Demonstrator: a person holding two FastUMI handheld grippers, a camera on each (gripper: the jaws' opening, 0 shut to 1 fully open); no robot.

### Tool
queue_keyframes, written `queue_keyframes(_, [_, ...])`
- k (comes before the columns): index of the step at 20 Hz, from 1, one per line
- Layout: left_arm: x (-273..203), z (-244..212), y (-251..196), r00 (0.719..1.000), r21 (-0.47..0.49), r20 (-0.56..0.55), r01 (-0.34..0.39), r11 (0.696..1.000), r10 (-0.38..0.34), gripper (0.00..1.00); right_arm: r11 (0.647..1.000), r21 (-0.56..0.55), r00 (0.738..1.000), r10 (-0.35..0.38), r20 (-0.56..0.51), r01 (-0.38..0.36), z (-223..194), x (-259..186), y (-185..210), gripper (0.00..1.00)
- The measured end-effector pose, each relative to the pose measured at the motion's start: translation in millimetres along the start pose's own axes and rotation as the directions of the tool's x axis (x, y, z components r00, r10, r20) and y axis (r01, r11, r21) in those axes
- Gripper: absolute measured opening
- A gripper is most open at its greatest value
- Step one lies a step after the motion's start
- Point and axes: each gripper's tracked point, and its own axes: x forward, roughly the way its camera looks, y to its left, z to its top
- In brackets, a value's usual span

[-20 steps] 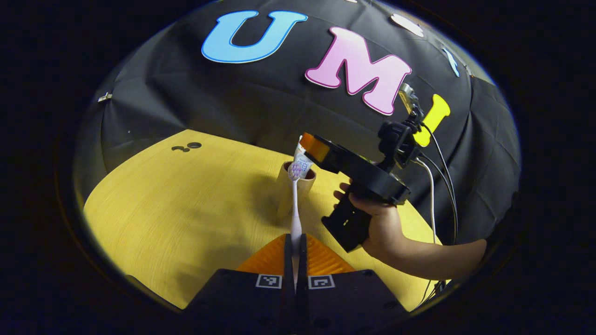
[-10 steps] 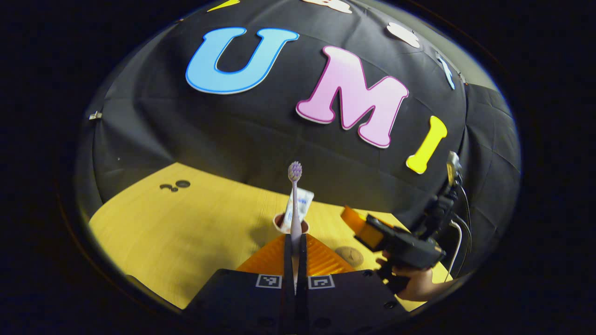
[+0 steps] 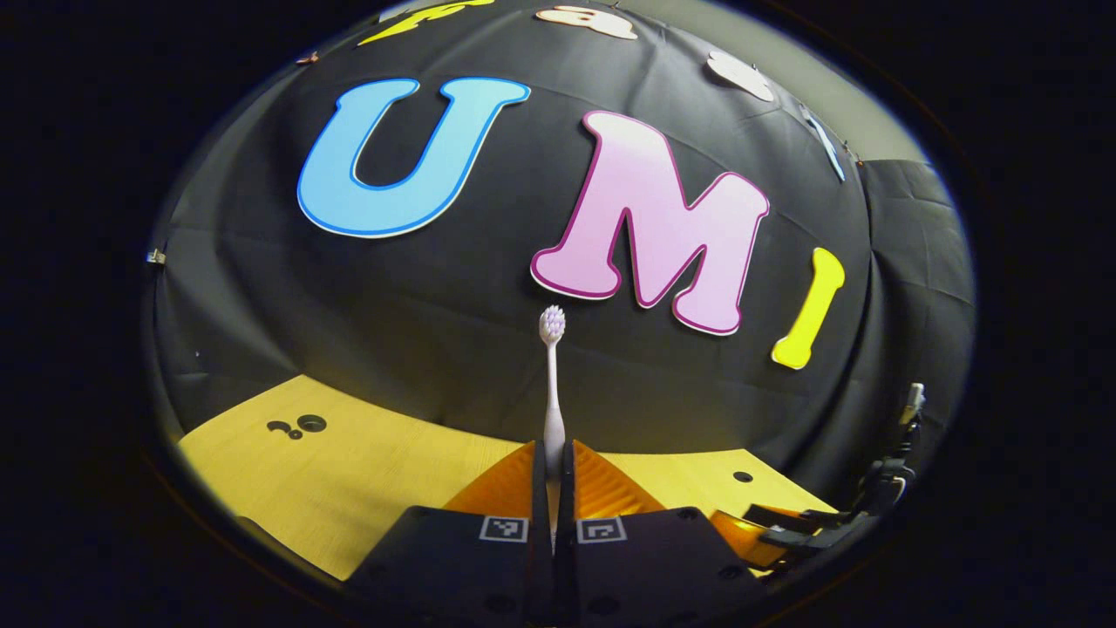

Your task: Put the toothbrush and toothpaste on the desktop into the cup, then pick up the cup and place it on the coaster on the desktop.

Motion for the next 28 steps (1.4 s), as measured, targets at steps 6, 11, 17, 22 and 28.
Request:
queue_keyframes(6, [36,-30,4,1.000,0.031,0.010,-0.012,0.999,0.012,0.06,0.997,-0.035,0.998,-0.069,-0.011,0.068,-1,-7,-49,0.98])
queue_keyframes(11, [48,-53,11,0.999,0.040,0.032,-0.030,0.999,0.029,0.07,0.995,-0.038,0.996,-0.090,-0.018,0.089,-7,-11,-65,0.98])
queue_keyframes(17, [41,-97,14,0.998,0.111,-0.035,-0.044,0.993,0.048,0.10,0.994,-0.067,0.995,-0.088,-0.040,0.086,-18,-15,-67,0.98])
queue_keyframes(22, [20,-100,5,0.997,0.145,-0.066,-0.023,0.989,0.033,0.61,0.993,-0.085,0.995,-0.089,-0.051,0.085,-19,-20,-70,0.98])
queue_keyframes(28, [-12,-76,3,0.986,0.164,-0.160,-0.018,0.986,0.045,0.98,0.993,-0.102,0.993,-0.067,-0.098,0.057,-25,-37,-72,0.98])
